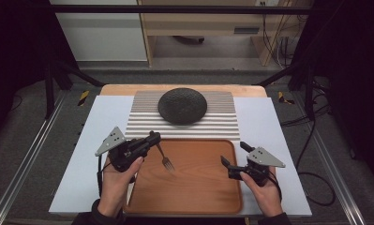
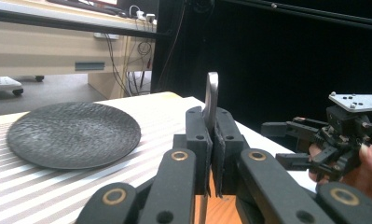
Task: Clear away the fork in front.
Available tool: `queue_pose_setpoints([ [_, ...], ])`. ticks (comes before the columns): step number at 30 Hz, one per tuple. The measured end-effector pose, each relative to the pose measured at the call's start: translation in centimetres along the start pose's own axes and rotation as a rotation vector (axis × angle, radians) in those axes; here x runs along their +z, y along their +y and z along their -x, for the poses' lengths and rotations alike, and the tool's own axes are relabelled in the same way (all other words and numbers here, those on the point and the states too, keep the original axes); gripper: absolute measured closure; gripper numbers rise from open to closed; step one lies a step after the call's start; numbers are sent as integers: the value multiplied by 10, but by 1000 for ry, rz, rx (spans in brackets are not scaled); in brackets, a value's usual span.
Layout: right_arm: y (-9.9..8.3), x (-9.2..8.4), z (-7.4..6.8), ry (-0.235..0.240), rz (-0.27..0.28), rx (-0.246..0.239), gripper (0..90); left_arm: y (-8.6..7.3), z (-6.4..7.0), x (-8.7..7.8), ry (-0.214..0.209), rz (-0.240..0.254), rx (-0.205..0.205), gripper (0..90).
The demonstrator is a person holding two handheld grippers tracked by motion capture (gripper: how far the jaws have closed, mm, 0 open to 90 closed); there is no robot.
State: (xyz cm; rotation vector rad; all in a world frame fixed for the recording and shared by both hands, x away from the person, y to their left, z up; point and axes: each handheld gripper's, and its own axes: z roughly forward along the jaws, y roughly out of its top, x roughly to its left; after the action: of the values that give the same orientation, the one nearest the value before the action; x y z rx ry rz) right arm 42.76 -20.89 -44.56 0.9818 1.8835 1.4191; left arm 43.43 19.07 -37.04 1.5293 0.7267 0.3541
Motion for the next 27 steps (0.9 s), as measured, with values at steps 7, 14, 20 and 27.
queue_pose_setpoints([
  [7, -9, -21, 20, -49, -14, 0, 102, 3, -8, -15, 18, -6, 1, 867],
  [14, -17, -37, 31, -84, -8, 27, 100, 6, -9, -27, 21, 2, 1, 867],
  [20, -26, -51, 38, -121, -16, 36, 90, 1, -8, -36, 22, -15, 6, 867],
  [27, -31, -62, 48, -155, 5, 56, 88, -5, -7, -42, 10, -44, 18, 867],
])
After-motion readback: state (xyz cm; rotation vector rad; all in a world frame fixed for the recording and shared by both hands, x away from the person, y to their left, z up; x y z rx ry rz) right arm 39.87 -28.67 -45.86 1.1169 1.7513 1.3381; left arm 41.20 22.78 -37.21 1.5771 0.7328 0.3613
